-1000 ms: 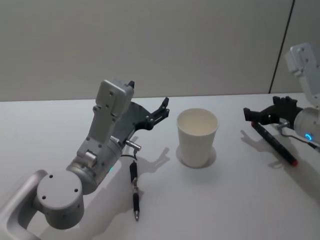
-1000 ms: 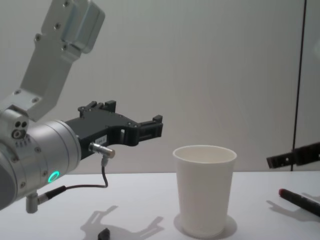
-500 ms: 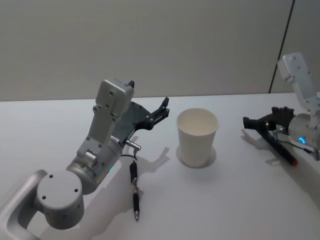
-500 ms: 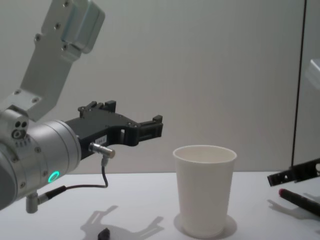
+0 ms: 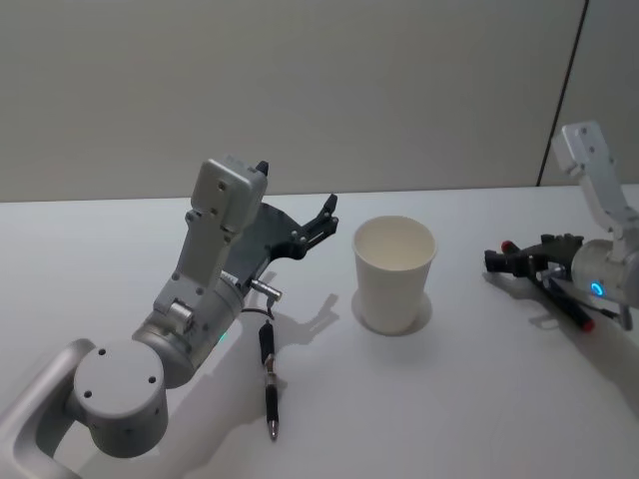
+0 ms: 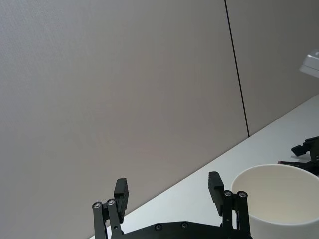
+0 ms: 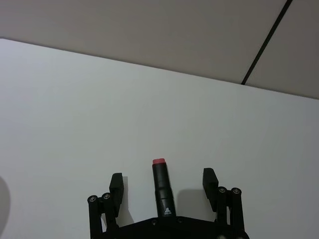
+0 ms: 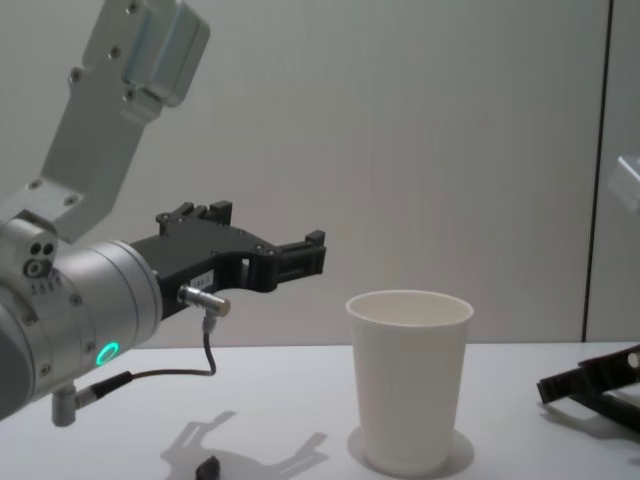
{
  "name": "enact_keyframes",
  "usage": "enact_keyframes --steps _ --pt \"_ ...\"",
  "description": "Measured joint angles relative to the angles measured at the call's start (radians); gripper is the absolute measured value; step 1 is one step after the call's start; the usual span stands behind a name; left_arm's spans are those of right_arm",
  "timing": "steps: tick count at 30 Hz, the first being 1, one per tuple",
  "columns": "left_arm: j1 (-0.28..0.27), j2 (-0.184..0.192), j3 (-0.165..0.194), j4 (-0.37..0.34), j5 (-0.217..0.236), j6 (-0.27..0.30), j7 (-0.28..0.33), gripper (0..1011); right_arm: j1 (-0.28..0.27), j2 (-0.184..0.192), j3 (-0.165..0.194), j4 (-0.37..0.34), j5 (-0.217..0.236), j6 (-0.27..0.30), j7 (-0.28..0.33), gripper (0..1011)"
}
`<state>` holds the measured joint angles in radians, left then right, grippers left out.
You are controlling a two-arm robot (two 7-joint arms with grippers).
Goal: Place the pen into the pen holder.
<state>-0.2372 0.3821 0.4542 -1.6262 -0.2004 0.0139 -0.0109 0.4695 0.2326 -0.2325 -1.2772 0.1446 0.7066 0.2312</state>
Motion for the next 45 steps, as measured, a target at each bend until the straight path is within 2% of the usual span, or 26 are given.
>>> enact_keyframes --steps 13,16,45 --pt "0.000 0.000 0.000 0.000 0.000 0.000 0.000 1001 0.013 -0.007 0.005 0.034 0.020 0.011 0.007 998" --pt "0.000 0.000 0.000 0.000 0.000 0.000 0.000 1001 0.015 -0.008 0.006 0.038 0.022 0.013 0.008 944" --pt "0.000 0.000 0.000 0.000 0.000 0.000 0.000 1001 0.020 -0.010 0.008 0.054 0.030 0.019 0.011 791"
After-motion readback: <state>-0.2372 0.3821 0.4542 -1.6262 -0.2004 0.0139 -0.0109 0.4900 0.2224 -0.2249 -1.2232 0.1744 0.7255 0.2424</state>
